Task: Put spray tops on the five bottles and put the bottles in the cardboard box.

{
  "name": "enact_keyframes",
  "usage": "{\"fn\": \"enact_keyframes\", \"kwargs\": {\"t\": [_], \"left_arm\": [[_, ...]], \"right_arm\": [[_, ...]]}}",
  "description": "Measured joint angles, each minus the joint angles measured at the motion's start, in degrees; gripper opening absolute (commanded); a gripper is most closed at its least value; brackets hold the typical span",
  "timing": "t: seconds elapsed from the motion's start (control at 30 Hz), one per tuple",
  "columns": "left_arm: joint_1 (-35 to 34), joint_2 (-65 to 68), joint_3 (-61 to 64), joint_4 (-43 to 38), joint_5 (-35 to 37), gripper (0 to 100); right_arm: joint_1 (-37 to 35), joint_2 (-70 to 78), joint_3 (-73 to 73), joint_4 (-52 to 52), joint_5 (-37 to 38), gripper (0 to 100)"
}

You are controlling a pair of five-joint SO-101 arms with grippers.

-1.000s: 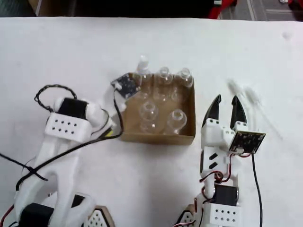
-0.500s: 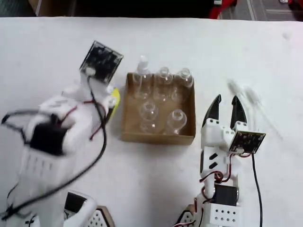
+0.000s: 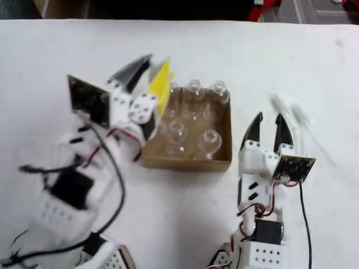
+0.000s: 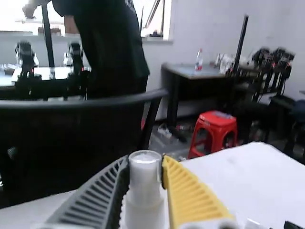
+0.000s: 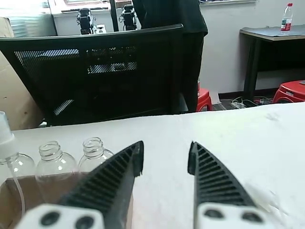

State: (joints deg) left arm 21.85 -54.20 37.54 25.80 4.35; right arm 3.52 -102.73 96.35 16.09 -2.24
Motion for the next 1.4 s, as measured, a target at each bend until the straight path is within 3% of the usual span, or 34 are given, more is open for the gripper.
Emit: {"fn": "enact_keyframes", "kwargs": {"t": [0.2,0.3,0.43,0.67,1.4], "left_arm": [[2.8,15.1,-0.6,-23.9,-6.9,2],[2.5,26.6,-5.6,-28.8,-8.4,2],[2.6,39.0,-13.5,-29.9,-8.6,2],[2.6,49.7,-22.9,-30.0,-7.3,2],[1.8,50.5,-17.0,-30.0,-6.6,2]], "right_arm": [[-0.1,0.0,0.0,0.0,0.0,13.4],[-0.1,0.0,0.0,0.0,0.0,13.4],[-0.1,0.0,0.0,0.0,0.0,13.4],[-0.1,0.0,0.0,0.0,0.0,13.4],[-0.1,0.0,0.0,0.0,0.0,13.4]]}}
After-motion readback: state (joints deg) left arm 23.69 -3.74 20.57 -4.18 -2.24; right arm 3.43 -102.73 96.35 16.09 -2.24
